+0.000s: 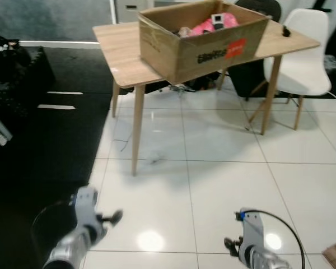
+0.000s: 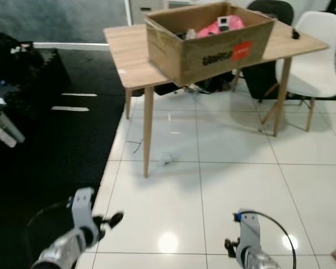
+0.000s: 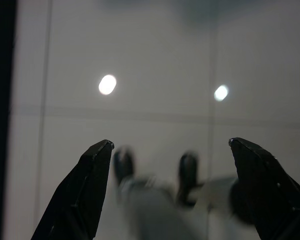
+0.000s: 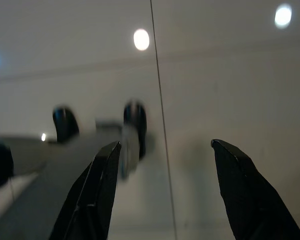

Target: Picking trash to rubbish bin

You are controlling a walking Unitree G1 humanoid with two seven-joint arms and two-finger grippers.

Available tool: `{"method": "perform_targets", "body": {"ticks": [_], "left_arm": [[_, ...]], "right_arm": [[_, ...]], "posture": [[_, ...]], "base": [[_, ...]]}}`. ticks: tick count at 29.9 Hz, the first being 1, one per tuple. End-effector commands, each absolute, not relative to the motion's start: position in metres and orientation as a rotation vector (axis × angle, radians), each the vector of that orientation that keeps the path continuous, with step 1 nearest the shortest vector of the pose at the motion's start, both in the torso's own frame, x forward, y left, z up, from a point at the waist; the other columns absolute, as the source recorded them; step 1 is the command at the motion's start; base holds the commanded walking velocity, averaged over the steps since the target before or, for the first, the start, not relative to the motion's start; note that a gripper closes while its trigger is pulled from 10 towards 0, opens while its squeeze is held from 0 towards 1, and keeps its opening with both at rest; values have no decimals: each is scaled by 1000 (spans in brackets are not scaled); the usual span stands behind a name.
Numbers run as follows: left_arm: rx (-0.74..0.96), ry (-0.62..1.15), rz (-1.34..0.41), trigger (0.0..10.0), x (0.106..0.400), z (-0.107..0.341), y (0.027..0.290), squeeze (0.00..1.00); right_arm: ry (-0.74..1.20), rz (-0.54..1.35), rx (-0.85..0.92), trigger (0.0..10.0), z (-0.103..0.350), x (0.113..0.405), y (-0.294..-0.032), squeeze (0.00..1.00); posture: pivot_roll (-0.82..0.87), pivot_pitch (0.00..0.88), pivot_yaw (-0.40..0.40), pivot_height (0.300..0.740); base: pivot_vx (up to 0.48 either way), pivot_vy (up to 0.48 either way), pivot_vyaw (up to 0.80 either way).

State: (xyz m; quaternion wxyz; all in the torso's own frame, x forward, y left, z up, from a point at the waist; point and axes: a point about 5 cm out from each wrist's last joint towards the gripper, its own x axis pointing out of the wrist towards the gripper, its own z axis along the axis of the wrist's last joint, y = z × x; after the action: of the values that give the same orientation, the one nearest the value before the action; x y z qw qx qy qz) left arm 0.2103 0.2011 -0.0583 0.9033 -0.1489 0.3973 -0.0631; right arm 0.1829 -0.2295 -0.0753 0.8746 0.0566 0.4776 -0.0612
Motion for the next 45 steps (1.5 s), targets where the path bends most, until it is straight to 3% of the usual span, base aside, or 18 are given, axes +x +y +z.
{"method": "perform_targets", "body": {"ticks": [1,14,26,34,45], "left_arm": [[-232,929,-58,10000,181,-76,210,0],[-141,1153,23,10000,115,-104,216,0],[-107,1117,-1,10000,127,-101,213,0],[-94,1133,-31,10000,126,-103,205,0],[-11,1163,-97,10000,123,-105,202,0]], "right_arm": [[1063,-204,117,10000,-86,162,-232,0],[1160,-324,84,10000,-98,127,-240,0],[1161,-303,27,10000,-95,132,-245,0],[1139,-294,22,10000,-92,142,-243,0],[1155,-307,32,10000,-95,135,-241,0]], "posture": [[6,99,29,740],[41,101,45,740],[83,89,10,740],[68,69,15,740],[51,61,35,740]], "base": [[0,0,0],[0,0,-563],[0,0,-800],[0,0,-800],[0,0,-800]]}}
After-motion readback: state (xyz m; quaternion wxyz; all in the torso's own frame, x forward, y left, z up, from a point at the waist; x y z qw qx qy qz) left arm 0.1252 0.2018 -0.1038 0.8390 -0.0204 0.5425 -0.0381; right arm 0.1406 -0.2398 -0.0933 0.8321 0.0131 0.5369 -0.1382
